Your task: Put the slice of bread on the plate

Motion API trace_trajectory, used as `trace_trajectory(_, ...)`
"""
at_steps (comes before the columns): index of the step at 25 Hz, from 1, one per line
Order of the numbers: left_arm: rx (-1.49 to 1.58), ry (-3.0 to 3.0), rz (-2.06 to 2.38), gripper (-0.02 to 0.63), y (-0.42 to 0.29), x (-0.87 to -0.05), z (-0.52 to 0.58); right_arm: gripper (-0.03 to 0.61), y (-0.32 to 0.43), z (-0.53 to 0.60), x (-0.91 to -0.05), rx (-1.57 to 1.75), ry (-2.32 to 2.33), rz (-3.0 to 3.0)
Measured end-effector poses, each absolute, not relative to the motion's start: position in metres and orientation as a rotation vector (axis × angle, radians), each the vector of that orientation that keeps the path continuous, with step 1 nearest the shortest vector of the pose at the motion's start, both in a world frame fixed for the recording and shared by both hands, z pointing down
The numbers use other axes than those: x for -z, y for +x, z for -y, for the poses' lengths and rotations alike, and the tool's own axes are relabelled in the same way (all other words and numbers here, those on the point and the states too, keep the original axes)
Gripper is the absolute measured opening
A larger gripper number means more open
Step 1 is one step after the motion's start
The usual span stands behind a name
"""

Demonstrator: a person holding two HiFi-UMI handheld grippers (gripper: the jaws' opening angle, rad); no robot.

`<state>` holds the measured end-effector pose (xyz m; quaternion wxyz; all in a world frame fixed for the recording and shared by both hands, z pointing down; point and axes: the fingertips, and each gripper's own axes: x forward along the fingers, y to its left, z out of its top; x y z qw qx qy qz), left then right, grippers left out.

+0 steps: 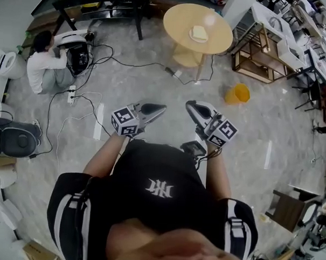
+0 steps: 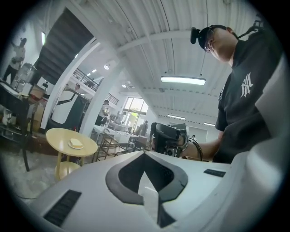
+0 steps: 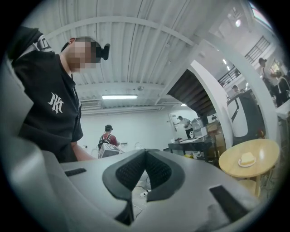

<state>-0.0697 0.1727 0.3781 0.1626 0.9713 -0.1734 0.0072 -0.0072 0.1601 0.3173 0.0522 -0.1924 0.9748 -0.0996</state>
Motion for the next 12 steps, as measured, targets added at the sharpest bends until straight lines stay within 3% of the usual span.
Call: trace_trajectory(12,-0.078,2.799,0.353,0.009,-0.043,-0.384,-0.196,0.002,0.003,-0.173,-0.325,0.31,-0.629,-2.978)
